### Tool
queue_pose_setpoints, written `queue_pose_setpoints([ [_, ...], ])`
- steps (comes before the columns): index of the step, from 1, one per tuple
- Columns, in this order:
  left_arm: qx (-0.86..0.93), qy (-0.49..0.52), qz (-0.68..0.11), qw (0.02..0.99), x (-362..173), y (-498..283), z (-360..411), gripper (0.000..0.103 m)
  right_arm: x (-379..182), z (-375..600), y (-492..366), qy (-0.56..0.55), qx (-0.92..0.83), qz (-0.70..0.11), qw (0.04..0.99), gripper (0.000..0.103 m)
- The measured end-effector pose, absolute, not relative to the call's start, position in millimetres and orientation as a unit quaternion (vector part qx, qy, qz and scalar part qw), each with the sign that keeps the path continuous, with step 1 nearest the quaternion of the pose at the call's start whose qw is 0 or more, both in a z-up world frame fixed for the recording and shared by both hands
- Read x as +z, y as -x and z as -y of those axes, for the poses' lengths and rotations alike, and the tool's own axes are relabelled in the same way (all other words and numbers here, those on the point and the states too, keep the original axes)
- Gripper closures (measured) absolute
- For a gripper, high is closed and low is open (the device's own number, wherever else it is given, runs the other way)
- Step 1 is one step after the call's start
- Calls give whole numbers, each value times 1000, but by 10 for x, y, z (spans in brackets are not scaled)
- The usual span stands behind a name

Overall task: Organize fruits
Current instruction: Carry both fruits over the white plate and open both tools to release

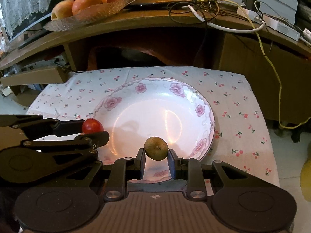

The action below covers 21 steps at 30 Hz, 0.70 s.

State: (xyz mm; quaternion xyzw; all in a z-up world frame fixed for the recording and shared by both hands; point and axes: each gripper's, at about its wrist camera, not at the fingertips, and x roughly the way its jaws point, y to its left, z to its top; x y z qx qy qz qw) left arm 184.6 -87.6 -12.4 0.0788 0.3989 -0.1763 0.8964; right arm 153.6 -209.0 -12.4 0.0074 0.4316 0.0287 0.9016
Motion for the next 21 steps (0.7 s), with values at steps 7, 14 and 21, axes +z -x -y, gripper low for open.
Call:
queue_pose_setpoints([
  [7,-177,-85,-391,899,-135,-1884,916,64,-210,2135,-1626,-2,21,-436,900,75],
  [14,-176,-84,-392,899,-131,-1888,921,64,-216,2138,-1625,-3,19,-433,901,74],
  [21,-176,-83,-393,899,-119,-1882,926,63,-201,2141,-1624,2,13,-428,904,74],
])
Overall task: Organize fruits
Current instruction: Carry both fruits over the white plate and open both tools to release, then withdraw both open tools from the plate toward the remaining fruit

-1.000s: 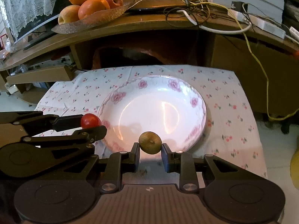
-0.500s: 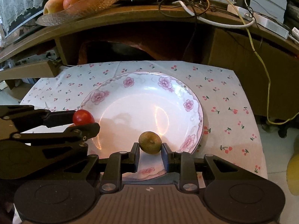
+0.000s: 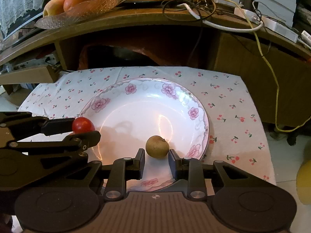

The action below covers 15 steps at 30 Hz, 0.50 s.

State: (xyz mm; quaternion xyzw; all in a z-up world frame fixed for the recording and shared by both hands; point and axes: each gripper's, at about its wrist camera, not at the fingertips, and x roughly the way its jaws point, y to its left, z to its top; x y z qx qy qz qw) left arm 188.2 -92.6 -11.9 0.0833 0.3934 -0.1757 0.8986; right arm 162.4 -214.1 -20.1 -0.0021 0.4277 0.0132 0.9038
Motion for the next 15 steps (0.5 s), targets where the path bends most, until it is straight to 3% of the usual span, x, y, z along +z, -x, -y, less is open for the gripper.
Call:
queue_pose_setpoints([
  [15,-169,-96,-379,905,-71,-1843,934,60,-175,2175,-1603,1,1,-417,909,65],
])
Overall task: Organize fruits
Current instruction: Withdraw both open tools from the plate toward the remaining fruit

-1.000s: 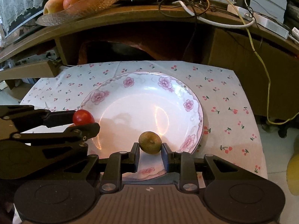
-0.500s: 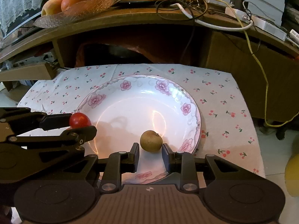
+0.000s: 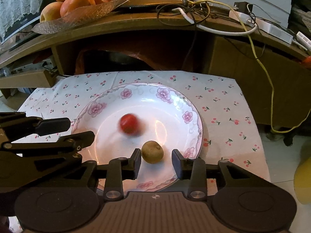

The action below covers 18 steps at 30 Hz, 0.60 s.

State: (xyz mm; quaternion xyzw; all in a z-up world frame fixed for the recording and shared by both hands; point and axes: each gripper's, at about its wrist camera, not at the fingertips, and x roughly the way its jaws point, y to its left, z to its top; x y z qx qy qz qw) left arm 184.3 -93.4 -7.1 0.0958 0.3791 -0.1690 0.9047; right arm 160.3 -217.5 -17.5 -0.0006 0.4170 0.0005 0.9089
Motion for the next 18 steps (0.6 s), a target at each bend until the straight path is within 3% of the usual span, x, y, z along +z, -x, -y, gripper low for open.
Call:
queue_pose_setpoints([
  [18,-166,-97,-364,911,-5,-1783,924,56,-124,2174,-1557,5,-8,-398,918,60],
])
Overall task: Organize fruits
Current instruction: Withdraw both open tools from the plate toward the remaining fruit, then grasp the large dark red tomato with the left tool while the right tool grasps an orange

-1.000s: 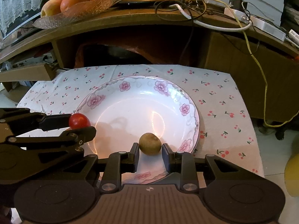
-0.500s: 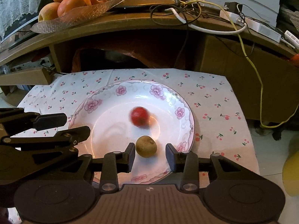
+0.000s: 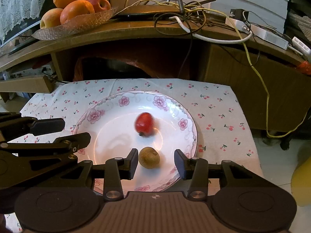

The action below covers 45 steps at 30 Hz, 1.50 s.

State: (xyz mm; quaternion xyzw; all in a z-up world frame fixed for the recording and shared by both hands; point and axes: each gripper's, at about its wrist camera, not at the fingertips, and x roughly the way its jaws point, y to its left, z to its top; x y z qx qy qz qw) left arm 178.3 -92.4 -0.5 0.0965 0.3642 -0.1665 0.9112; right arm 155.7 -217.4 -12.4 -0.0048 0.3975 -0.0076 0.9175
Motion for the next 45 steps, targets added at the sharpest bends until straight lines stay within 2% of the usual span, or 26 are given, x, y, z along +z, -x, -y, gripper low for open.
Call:
queue_pose_setpoints([
  [45,-166,-146,-326,919,251,-1303,650,56,79,1883,-1203,36,37,-385,921,60],
])
